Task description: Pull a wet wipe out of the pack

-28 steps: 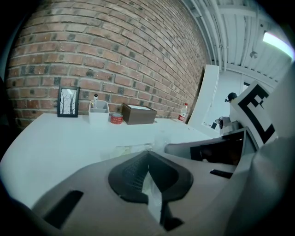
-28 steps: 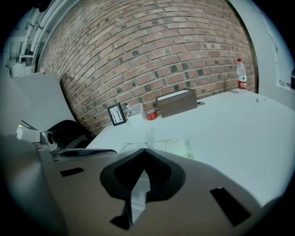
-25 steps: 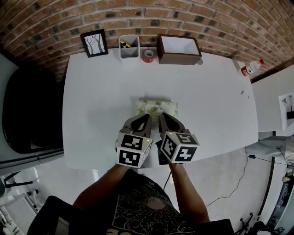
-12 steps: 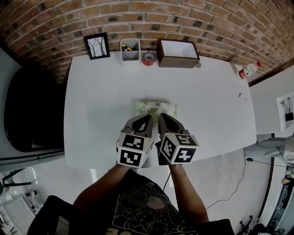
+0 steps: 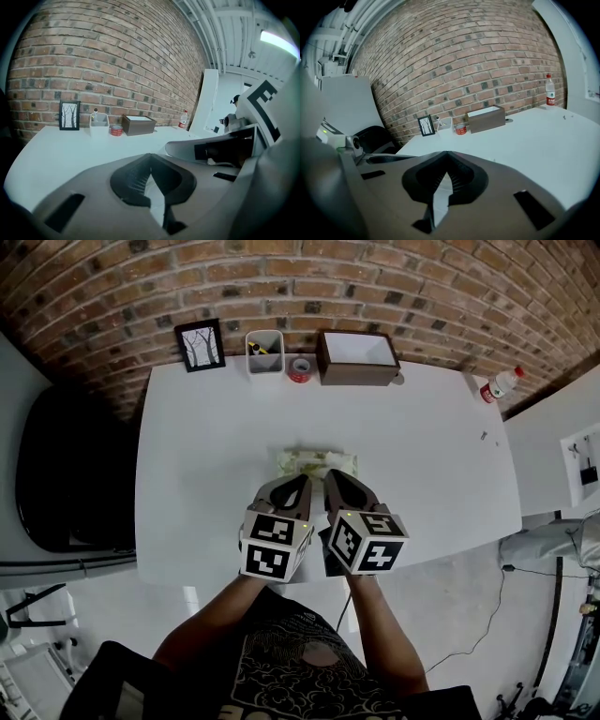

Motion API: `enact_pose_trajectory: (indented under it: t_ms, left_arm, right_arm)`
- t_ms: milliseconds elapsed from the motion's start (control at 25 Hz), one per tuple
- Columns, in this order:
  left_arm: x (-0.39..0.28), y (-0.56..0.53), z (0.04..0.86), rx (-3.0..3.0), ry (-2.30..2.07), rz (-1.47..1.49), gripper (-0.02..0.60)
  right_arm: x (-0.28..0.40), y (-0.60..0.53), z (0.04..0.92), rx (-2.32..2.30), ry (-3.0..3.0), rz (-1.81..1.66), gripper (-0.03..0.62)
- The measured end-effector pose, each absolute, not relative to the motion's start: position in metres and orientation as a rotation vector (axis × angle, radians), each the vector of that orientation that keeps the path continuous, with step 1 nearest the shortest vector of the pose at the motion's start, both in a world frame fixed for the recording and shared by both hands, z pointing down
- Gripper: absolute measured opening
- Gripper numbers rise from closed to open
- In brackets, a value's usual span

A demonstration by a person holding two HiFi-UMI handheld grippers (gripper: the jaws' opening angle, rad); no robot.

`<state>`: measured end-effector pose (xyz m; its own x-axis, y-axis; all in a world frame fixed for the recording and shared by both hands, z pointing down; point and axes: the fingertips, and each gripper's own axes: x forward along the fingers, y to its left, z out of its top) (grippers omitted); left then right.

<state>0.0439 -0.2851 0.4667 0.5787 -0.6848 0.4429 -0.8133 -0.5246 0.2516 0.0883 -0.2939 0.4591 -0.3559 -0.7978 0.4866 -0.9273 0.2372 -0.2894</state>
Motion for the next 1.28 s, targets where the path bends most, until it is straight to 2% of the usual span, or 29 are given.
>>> enact_pose_trajectory:
  t_ms: [1280]
  left_arm:
    - [0.042, -0.244, 0.428, 2.462, -1.299, 0.394, 0.012]
  right_arm:
    - [0.095, -0.257, 0.407, 1.659, -2.385, 0.66, 0.015]
